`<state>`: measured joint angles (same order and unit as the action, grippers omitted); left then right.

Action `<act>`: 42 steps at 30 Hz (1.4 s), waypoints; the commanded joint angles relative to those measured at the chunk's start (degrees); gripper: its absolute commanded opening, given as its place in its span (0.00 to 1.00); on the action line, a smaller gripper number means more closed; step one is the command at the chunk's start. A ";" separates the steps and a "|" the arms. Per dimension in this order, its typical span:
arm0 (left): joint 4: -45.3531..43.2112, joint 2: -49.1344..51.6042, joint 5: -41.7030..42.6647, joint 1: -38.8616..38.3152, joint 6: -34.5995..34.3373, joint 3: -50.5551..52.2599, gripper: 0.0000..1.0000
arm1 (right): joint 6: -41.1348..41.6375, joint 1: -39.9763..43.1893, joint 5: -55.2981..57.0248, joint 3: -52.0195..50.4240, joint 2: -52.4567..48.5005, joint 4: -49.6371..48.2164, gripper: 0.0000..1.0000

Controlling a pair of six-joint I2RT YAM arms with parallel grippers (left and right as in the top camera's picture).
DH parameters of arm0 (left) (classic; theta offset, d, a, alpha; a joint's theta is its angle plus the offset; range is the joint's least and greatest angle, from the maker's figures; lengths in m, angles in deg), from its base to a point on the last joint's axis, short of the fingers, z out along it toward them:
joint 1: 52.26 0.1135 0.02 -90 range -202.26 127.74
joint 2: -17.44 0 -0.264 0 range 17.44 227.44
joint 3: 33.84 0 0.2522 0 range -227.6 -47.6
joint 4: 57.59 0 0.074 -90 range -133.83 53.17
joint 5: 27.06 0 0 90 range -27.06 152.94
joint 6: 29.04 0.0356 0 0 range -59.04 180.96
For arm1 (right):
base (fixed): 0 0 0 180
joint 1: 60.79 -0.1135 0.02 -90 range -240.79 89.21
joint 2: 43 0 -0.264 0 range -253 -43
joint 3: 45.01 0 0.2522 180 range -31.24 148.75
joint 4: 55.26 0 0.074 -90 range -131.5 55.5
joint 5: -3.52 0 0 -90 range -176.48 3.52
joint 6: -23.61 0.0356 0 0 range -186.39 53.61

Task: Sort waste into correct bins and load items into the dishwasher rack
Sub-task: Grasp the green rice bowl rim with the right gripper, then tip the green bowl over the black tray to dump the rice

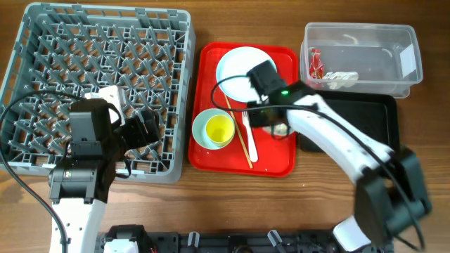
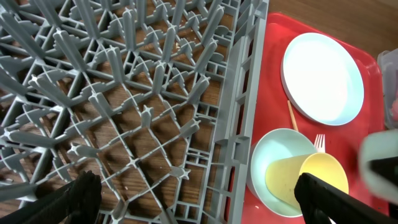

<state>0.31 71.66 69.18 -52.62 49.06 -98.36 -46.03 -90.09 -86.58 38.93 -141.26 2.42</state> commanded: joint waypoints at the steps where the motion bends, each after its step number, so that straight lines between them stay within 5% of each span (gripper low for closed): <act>1: -0.13 0.13 -0.33 0.22 -0.57 -1.22 1.00 | 0.79 3.28 0.04 2.43 8.61 0.76 0.04; 12: -0.15 0.13 -0.33 0.22 -0.57 -1.22 1.00 | -3.10 20.83 -20.90 -0.72 10.80 3.61 0.05; 25: -0.15 0.13 -0.33 0.22 -0.57 -1.22 1.00 | -12.74 43.82 -51.43 -12.81 4.55 -4.70 0.04; 42: -0.15 0.13 -0.31 0.22 -0.57 -1.22 1.00 | -10.67 63.56 -81.94 -13.66 -5.70 -8.35 0.04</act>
<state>0.31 71.66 69.20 -52.62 49.04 -98.36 -57.29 -28.85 -158.55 25.44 -146.18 -4.75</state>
